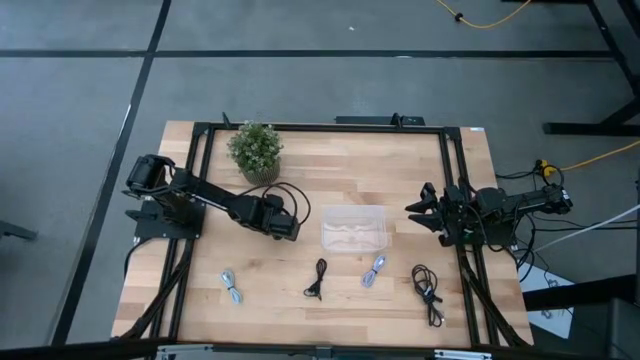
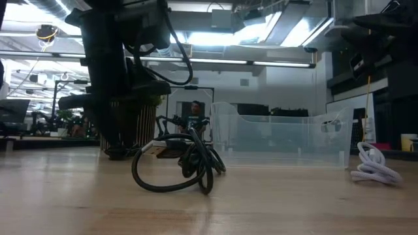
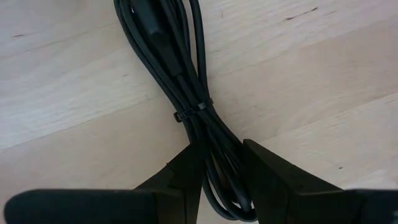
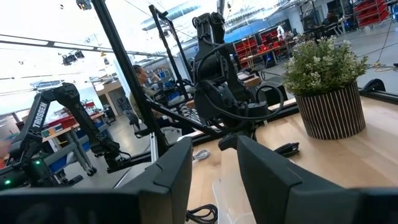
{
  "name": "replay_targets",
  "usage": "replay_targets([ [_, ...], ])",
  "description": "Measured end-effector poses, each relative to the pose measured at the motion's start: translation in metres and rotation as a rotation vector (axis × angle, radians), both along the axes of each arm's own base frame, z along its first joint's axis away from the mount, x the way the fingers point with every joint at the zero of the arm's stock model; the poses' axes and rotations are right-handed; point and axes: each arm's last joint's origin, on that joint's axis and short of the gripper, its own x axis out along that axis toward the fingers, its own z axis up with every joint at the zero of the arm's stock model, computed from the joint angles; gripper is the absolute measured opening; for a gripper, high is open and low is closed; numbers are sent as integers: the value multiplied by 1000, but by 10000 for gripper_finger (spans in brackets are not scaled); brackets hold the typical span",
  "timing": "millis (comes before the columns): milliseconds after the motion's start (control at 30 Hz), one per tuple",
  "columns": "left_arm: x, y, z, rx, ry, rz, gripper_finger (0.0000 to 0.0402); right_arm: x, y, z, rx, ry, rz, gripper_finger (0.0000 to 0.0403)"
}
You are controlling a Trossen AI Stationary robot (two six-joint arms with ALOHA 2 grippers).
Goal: Pick and place USB-C Cables
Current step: Put the top black charger cable wire into the bin
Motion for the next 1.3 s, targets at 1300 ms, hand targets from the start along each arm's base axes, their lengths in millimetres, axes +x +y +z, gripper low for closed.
replay_targets([
  [1300,35,-29,55,367,184,-544,3,0,0,-1,0,14,1,133],
])
